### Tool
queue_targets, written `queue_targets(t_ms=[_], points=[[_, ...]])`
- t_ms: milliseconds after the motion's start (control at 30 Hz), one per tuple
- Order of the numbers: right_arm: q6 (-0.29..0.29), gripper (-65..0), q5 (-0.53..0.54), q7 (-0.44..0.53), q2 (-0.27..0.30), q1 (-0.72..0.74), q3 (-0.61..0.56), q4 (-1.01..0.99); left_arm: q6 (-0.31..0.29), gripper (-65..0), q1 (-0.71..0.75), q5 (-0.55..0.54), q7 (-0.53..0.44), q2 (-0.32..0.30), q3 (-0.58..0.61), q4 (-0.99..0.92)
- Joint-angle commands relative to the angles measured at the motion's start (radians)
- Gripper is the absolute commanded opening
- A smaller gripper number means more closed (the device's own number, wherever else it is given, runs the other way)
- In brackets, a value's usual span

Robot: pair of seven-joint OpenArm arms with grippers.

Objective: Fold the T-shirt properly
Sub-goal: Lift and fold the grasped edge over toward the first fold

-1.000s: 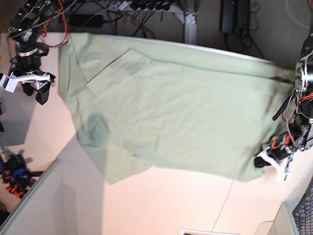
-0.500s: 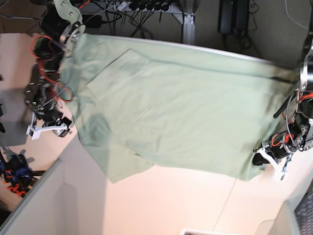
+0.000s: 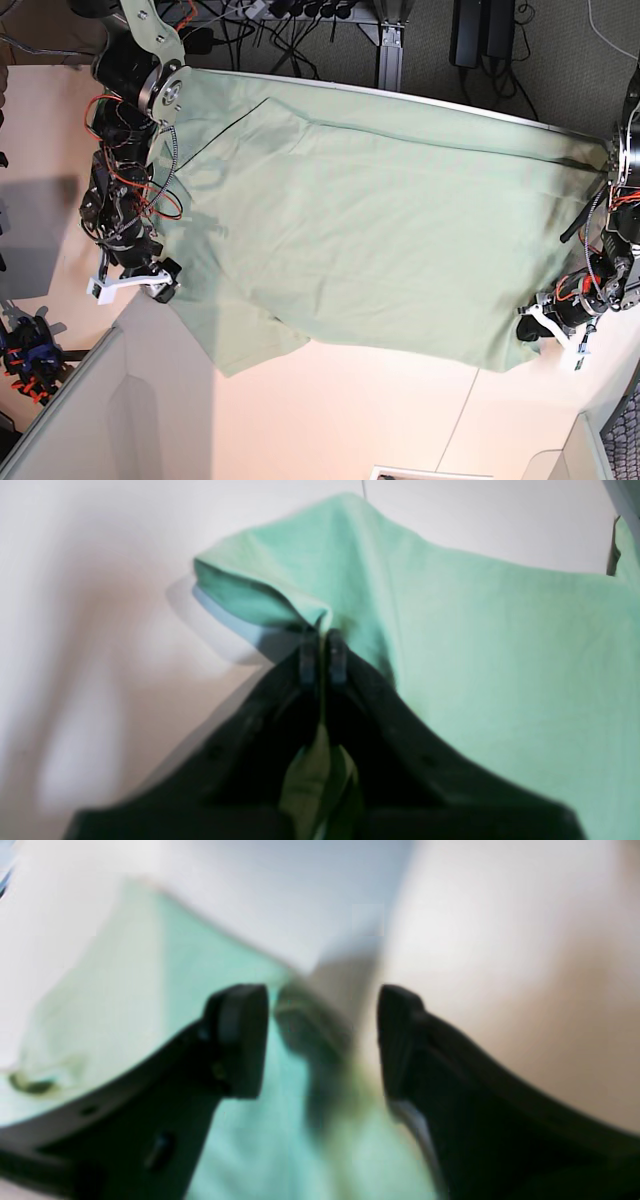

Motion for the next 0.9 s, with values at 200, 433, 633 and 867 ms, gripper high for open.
queue_targets(t_ms=[200, 433, 633, 867], points=[[0.005, -30.1, -0.036, -0.010, -0.036, 0.029, -0.019, 0.008, -0.003, -65.0, -0.028, -0.034, -0.032, -0.012, 0.001, 0.008], [0.005, -65.0, -0.121, 0.053, -0.038, 0.029, -0.019, 0.036, -0.003, -65.0, -0.028, -0.034, -0.040, -0.023, 0.000, 0.008], [0.056, -65.0, -0.134, 0.034, -0.037, 0.026, -0.019, 0.123, -0.005, -65.0, -0.029, -0.043, -0.091, -0.043, 0.000, 0.008], [0.108, -65.0, 0.004, -0.027, -0.008, -0.123, -0.081, 0.383, -0.061, -65.0, -0.018, -0.064, -0.080, -0.096, -0.002, 0.058]])
